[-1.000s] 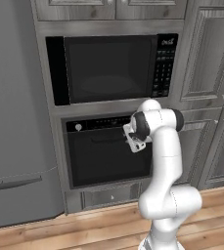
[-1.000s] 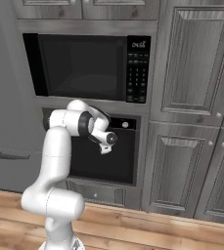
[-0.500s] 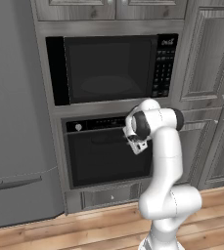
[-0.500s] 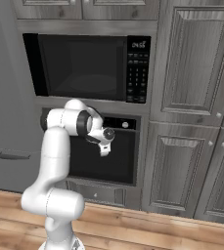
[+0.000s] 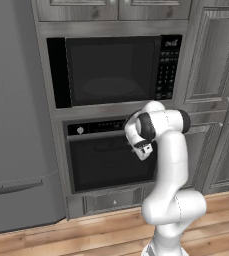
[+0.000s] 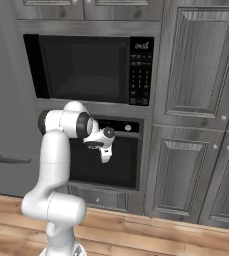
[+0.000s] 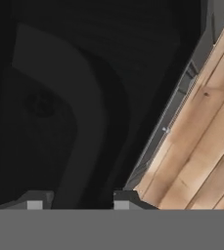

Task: Take the baked cake out of the oven and place it on the plate for cooling. Then close the oven door.

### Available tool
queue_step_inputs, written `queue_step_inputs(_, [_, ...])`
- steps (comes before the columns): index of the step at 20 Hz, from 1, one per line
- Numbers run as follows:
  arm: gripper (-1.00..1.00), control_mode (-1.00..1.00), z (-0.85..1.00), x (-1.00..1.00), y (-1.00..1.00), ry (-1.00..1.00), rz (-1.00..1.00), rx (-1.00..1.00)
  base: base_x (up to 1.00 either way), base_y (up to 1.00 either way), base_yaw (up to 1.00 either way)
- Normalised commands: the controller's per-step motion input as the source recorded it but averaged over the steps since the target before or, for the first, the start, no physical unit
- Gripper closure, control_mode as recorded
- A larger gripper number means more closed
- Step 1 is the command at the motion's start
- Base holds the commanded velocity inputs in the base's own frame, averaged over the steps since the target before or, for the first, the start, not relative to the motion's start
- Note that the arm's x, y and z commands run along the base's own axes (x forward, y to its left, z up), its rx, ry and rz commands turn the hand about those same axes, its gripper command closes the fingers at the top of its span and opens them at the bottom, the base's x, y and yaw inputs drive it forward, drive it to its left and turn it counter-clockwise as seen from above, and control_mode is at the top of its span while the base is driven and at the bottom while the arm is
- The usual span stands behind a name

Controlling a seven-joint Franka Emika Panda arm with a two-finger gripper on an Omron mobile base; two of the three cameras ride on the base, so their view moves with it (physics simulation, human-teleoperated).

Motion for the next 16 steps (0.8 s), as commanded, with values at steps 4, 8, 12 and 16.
queue_step_inputs(4, [1.0, -1.0, -0.42, -0.69, 0.0, 0.11, 0.0, 0.0, 0.0, 0.0, 0.0])
queue_step_inputs(8, [1.0, -1.0, -0.42, -0.7, 0.0, 0.09, 0.0, 0.0, 0.0, 0.0, 0.0])
queue_step_inputs(12, [1.0, -1.0, -0.36, -0.76, 0.0, 0.02, 0.0, 0.0, 0.0, 0.0, 0.0])
queue_step_inputs(16, [1.0, -1.0, -0.28, -0.78, 0.0, 0.0, 0.0, 0.0, 0.0, 0.0, 0.0])
